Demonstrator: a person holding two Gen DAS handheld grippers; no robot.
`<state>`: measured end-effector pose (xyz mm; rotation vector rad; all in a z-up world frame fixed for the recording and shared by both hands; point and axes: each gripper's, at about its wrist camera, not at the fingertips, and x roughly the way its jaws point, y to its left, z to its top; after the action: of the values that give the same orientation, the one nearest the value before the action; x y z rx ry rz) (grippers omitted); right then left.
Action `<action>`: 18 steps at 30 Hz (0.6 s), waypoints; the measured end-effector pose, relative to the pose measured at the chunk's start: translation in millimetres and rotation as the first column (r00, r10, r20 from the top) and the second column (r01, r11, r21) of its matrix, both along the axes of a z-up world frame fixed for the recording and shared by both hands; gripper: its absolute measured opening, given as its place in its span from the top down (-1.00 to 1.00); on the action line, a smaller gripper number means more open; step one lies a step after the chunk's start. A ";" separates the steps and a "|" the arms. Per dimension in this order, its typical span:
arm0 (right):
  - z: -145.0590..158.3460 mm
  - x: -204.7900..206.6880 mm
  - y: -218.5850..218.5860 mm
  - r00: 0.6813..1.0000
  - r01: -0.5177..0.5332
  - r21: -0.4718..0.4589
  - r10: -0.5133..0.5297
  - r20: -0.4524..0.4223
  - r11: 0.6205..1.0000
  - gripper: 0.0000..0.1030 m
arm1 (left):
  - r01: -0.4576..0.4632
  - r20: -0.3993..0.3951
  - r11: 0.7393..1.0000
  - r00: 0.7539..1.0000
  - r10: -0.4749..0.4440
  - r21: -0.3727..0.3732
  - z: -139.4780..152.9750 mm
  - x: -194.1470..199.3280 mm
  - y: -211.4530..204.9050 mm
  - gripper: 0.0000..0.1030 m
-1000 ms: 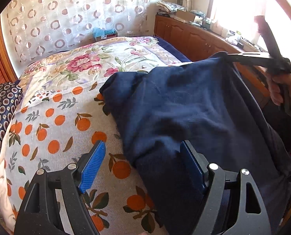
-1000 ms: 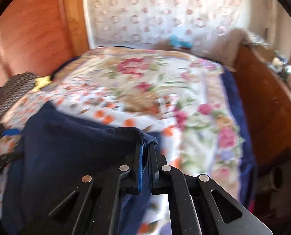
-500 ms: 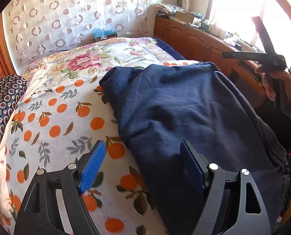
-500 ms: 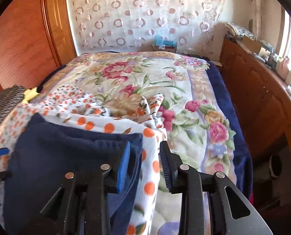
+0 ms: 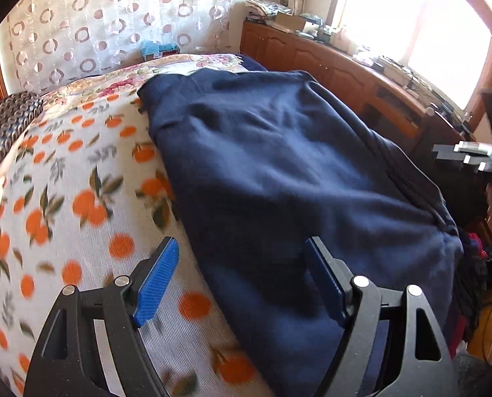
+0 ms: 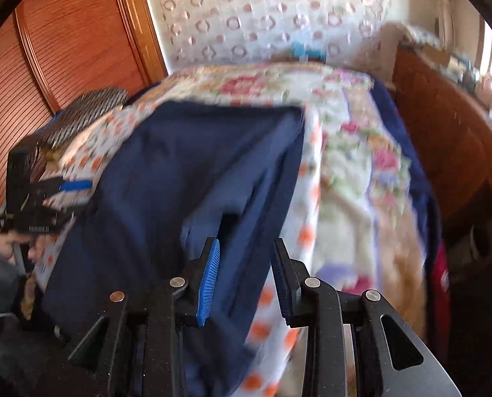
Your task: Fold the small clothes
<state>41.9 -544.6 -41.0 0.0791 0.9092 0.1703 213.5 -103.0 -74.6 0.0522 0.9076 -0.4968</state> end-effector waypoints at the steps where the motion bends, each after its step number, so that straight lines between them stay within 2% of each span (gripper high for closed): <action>1: -8.0 -6.3 -1.3 1.000 0.008 0.006 -0.008 -0.016 1.000 0.36 | 0.000 -0.006 1.000 1.000 0.000 -0.008 -1.0 -8.3 1.4 -0.54; 4: -24.6 -22.4 -5.9 0.999 0.032 0.035 -0.030 -0.037 0.999 0.36 | 0.010 -0.032 1.000 0.999 -0.011 -0.015 -8.0 -27.6 1.9 -0.54; 6: -34.7 -28.3 -7.4 0.997 0.050 0.047 -0.048 -0.055 0.998 0.36 | 0.014 -0.007 1.000 1.000 -0.013 0.015 -9.6 -43.1 -1.8 -0.54; 7: -38.0 -28.9 -7.3 0.996 0.061 0.059 -0.057 -0.067 0.996 0.43 | 0.017 -0.006 1.000 1.000 -0.017 0.020 -8.9 -46.6 -2.6 -0.54; 8: -39.8 -30.5 -6.9 0.996 0.069 0.066 -0.064 -0.068 0.995 0.61 | 0.021 -0.008 1.000 1.000 -0.021 0.019 -9.1 -50.8 -3.9 -0.54; 9: -32.1 -39.0 -2.0 0.997 0.063 0.073 -0.059 -0.056 0.995 0.78 | 0.027 -0.010 1.000 1.000 -0.027 0.015 -9.0 -55.6 -4.9 -0.54; 10: -22.7 -49.4 0.9 0.998 0.059 0.069 -0.057 -0.030 0.996 0.83 | 0.031 -0.009 0.999 0.999 -0.031 0.018 -8.5 -60.0 -5.7 -0.54; 12: 7.1 -63.8 -0.8 0.995 0.084 0.070 -0.087 0.045 0.994 0.84 | 0.026 -0.001 0.999 1.000 -0.026 0.031 -7.9 -68.8 -6.0 -0.54; 14: 24.8 -83.7 -12.5 0.989 0.118 0.121 -0.128 0.076 0.986 0.84 | 0.023 -0.001 0.999 1.000 -0.023 0.028 -6.1 -74.4 -4.4 -0.54; 15: 27.8 -91.8 -15.5 0.989 0.120 0.132 -0.131 0.075 0.984 0.83 | 0.022 -0.002 0.999 1.000 -0.022 0.025 -5.8 -75.8 -2.9 -0.54; 18: 8.4 -94.3 -8.0 0.996 0.086 0.122 -0.084 -0.024 0.989 0.83 | 0.018 -0.011 1.000 1.000 -0.018 0.022 -7.2 -76.0 -2.3 -0.54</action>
<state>-52.4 -552.6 -32.6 0.2344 0.9122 0.1464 137.5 -105.3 -81.8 0.0780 0.9242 -0.5040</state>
